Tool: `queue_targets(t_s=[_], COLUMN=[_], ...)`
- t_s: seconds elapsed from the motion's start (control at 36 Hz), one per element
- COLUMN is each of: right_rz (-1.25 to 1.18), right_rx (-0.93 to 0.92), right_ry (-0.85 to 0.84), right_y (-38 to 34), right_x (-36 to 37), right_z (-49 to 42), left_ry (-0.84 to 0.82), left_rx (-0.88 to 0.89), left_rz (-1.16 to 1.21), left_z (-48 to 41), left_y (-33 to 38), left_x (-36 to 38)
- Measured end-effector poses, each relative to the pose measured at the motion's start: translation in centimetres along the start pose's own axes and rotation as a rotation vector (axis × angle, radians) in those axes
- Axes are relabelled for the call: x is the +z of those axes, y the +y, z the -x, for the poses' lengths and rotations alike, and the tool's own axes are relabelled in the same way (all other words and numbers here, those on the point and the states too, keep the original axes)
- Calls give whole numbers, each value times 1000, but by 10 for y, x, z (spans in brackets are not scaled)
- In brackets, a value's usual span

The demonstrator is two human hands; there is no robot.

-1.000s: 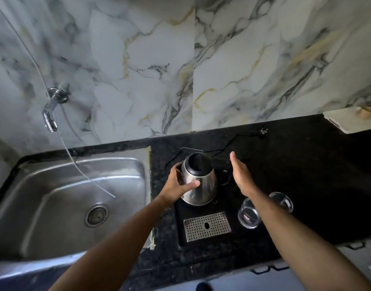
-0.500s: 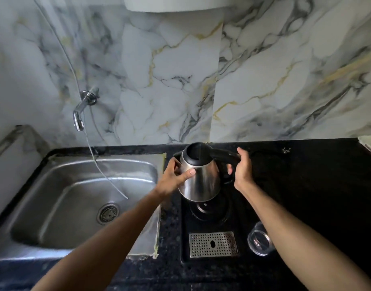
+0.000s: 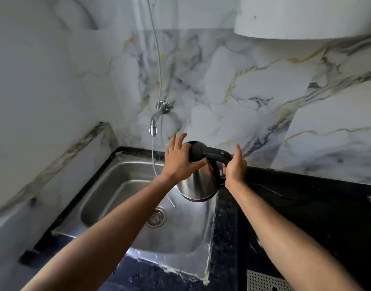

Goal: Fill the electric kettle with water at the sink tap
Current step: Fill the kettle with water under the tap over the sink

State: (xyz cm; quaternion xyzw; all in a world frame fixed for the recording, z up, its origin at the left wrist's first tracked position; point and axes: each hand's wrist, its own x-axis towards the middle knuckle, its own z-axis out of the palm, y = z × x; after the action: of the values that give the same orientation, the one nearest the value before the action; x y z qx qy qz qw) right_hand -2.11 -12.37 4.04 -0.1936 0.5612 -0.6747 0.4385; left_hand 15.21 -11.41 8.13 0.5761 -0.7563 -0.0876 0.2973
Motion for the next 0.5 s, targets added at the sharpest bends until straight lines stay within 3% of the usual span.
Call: queue_targets(t_s=[0.22, 0.36, 0.5], right_rz=[-18, -24, 36], right_rx=[26, 86, 82], right_ry=[2, 46, 73], right_y=[47, 77, 107], right_x=[74, 101, 127], right_z=[6, 4, 2], left_ry=[-86, -87, -45], left_rx=[22, 197, 425], left_rz=[21, -149, -89], left_z=[-29, -49, -65], left_y=[-75, -102, -110], left_x=[-23, -34, -31])
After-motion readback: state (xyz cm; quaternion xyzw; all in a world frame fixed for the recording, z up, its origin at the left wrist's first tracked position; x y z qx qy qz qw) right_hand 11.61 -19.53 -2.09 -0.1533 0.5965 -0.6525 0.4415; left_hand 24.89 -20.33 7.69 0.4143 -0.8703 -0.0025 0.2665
